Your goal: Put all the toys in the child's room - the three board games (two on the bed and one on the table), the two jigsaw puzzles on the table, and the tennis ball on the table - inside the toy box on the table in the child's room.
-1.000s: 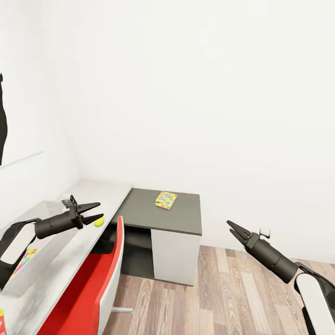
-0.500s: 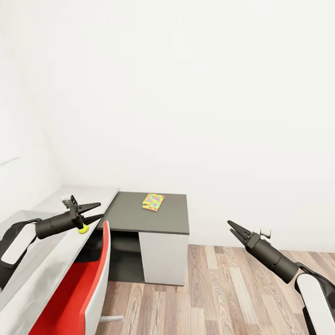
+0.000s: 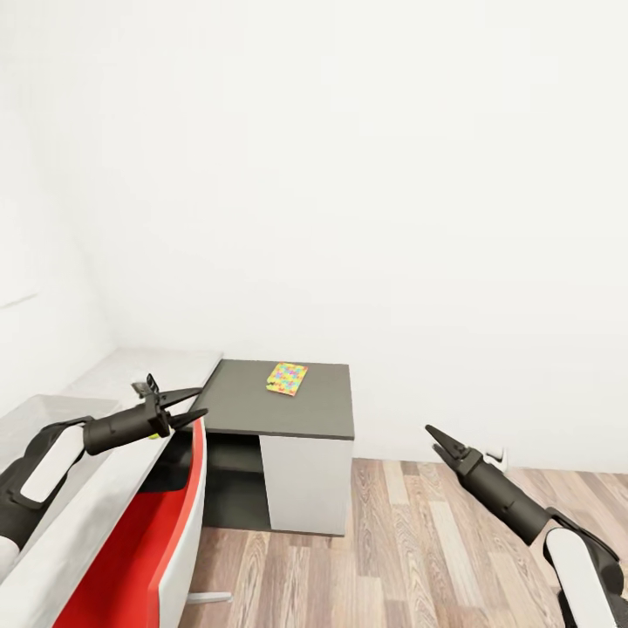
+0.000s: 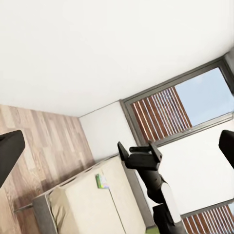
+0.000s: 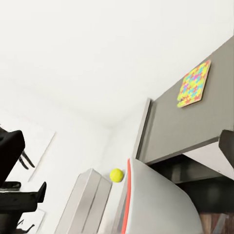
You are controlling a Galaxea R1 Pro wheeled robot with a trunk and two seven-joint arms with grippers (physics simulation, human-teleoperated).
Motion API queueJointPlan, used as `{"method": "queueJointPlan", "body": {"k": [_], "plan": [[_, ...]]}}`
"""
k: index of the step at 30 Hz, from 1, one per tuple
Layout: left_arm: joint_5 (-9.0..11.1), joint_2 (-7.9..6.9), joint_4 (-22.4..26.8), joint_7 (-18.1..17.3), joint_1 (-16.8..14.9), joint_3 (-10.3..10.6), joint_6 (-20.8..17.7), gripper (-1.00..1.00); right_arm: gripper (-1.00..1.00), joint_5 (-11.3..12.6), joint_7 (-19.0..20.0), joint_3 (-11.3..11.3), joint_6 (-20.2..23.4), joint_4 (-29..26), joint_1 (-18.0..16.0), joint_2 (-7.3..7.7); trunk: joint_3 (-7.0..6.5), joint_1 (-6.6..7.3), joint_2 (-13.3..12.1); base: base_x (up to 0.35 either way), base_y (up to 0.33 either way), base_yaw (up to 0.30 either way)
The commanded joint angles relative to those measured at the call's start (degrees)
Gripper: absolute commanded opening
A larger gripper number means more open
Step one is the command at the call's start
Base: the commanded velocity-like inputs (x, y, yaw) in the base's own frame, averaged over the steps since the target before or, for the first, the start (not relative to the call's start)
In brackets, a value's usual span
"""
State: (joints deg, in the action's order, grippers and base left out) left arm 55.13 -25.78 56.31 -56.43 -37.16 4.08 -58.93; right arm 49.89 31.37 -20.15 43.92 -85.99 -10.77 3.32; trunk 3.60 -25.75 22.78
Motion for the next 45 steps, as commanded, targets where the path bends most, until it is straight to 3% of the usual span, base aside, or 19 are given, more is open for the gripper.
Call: {"method": "queueJointPlan", "body": {"k": [1,8,18,45], "plan": [[0.1,0.00,0.0,-0.2,0.0,0.0,-0.2,1.00,1.00,0.5,0.4,-0.1,0.7,0.3,-0.4,-0.11,0.13,-0.04,0.1,-0.005,-0.038,0.000],[0.1,0.23,-0.1,-0.2,0.1,-0.1,-0.2,1.00,1.00,2.9,2.7,-0.1,3.1,-2.0,-1.1,-0.34,0.10,-0.04,0.1,-0.048,-0.083,-0.014],[0.1,0.22,-0.1,-0.3,0.2,0.0,-0.2,1.00,1.00,3.3,5.9,-0.4,6.4,-4.3,-1.3,-0.34,-0.13,-0.04,0.1,-0.015,-0.022,-0.201],[0.1,0.21,-0.1,-0.3,0.2,0.1,-0.1,1.00,1.00,3.3,6.0,-1.6,7.4,-4.3,-1.3,-0.26,-0.89,-0.04,0.1,0.000,-0.001,-0.272]]}}
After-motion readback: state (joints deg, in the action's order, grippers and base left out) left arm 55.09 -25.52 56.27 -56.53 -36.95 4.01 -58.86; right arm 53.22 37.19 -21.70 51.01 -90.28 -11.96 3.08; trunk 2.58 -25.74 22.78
